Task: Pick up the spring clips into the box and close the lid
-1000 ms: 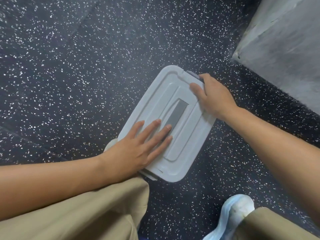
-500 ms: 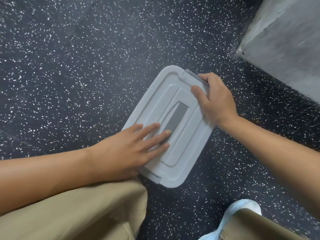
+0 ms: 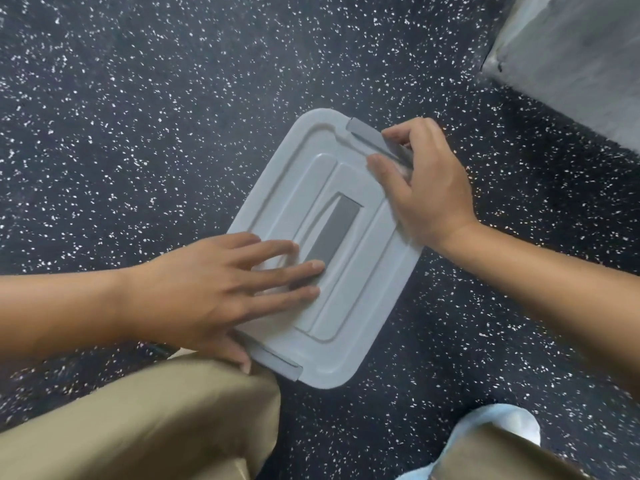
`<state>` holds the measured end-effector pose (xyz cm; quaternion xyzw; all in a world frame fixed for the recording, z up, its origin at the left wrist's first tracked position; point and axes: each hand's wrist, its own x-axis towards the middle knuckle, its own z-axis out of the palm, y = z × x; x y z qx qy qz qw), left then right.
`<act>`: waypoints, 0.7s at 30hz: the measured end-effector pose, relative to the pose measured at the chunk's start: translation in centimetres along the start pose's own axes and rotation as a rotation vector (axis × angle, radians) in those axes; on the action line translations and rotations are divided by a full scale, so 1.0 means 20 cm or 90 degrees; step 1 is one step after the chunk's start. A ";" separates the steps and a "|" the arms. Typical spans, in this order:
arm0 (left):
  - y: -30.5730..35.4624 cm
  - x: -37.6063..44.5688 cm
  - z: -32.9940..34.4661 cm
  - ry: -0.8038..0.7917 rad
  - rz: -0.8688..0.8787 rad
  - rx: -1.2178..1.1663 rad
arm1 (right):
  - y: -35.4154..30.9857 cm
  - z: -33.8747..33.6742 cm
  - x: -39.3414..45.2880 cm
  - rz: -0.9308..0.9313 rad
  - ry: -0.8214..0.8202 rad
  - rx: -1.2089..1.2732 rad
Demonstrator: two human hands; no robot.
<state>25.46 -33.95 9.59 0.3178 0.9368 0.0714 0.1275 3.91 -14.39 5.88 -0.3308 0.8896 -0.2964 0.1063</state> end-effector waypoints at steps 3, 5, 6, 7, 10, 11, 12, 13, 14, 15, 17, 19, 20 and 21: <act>-0.03 0.00 0.01 0.027 0.013 -0.017 | 0.01 0.01 0.02 0.007 -0.003 0.021; -0.05 0.00 0.02 0.034 0.015 -0.036 | 0.00 0.01 0.03 0.012 -0.018 0.024; -0.05 0.00 0.02 0.034 0.015 -0.049 | 0.00 0.00 0.03 0.016 -0.025 0.019; -0.05 0.00 0.01 0.039 0.016 -0.058 | 0.00 0.00 0.02 0.017 -0.028 0.019; -0.05 0.03 -0.01 0.045 0.009 -0.090 | 0.01 -0.02 0.02 0.016 -0.050 0.028; -0.04 0.04 -0.02 0.049 0.007 -0.100 | 0.01 -0.02 0.03 0.020 -0.057 0.033; -0.03 0.05 -0.02 0.063 -0.003 -0.105 | 0.01 -0.03 0.03 0.022 -0.066 0.037; -0.02 0.06 -0.02 0.083 -0.013 -0.101 | 0.01 -0.04 0.03 0.024 -0.078 0.041; 0.00 0.08 -0.03 0.106 -0.030 -0.098 | 0.01 -0.06 0.03 0.022 -0.094 0.040; 0.02 0.10 -0.04 0.118 -0.047 -0.099 | 0.01 -0.07 0.03 0.021 -0.116 0.039; 0.08 0.13 -0.06 0.125 -0.068 -0.103 | -0.02 -0.11 0.01 0.030 -0.158 0.027; 0.11 0.16 -0.11 0.115 -0.083 -0.108 | -0.03 -0.16 -0.04 0.049 -0.192 -0.029; 0.11 0.17 -0.13 0.099 -0.103 -0.117 | -0.06 -0.20 -0.08 0.077 -0.201 -0.041; 0.12 0.18 -0.16 0.083 -0.124 -0.130 | -0.07 -0.23 -0.11 0.105 -0.208 -0.058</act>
